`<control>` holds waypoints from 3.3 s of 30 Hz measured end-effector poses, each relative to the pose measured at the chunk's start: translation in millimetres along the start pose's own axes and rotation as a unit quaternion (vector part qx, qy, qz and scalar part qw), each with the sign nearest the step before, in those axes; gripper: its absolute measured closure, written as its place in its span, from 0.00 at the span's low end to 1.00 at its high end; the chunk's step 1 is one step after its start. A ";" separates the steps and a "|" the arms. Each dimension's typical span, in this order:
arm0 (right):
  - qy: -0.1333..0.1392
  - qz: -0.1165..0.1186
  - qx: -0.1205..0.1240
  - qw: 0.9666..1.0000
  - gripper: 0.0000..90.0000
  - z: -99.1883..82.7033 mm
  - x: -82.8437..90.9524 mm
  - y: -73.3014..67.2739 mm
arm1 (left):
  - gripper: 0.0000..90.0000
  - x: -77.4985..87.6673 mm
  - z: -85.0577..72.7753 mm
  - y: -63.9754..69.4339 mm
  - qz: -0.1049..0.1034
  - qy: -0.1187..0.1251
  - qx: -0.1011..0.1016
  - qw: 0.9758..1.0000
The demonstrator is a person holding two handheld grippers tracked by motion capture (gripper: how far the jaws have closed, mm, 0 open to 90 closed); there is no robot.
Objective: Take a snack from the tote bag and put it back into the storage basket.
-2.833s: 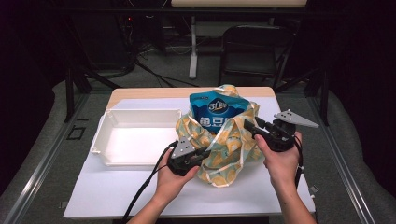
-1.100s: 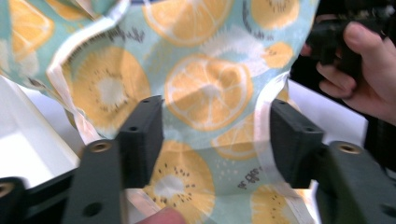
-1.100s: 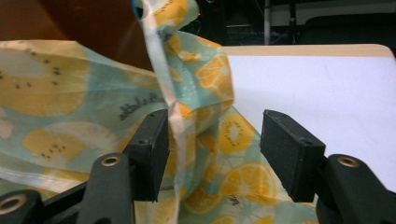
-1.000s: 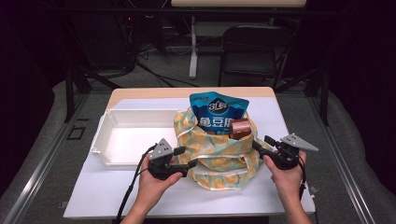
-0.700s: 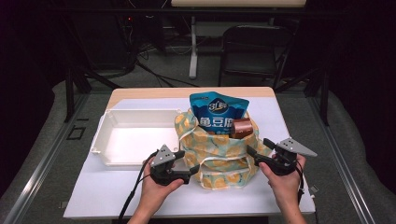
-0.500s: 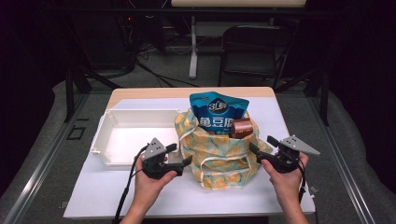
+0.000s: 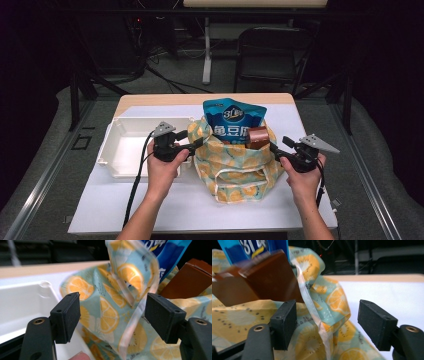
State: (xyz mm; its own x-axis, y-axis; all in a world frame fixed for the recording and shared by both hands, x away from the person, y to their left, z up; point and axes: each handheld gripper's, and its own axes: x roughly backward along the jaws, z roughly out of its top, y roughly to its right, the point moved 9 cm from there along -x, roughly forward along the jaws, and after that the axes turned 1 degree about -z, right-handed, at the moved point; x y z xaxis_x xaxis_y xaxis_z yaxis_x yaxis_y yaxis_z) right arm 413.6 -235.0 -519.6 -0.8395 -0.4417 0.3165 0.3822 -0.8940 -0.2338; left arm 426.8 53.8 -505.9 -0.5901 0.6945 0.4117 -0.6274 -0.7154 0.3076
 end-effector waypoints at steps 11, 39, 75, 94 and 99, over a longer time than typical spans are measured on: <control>-0.073 0.054 0.003 0.996 0.97 -32.7 -18.1 -6.3 | 0.97 -24.5 -33.7 -4.2 0.008 -0.066 0.024 0.997; -0.137 -0.019 0.041 0.990 1.00 -70.4 -40.6 5.6 | 1.00 -44.8 -117.5 -6.0 0.150 -0.125 -0.051 0.979; -0.078 0.077 0.047 0.993 0.40 -59.5 12.0 -40.0 | 0.38 -21.5 -63.9 44.5 0.058 -0.041 -0.077 0.994; -0.150 0.052 0.056 0.986 1.00 -87.2 -1.3 -36.1 | 1.00 -29.7 -103.5 13.7 0.085 -0.095 -0.039 0.991; -0.202 0.039 0.043 0.978 1.00 -106.3 -11.8 -32.3 | 1.00 -39.9 -121.7 3.9 0.069 -0.158 0.017 0.985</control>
State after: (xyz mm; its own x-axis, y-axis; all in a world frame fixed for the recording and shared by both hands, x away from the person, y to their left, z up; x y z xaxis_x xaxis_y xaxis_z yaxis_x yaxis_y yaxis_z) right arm 370.1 -192.9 -613.5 -0.5922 -0.4868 0.6421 0.4840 -0.8520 -0.1996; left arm 386.1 32.6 -625.6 -0.4781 0.5357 0.6960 -0.5319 -0.8072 0.2559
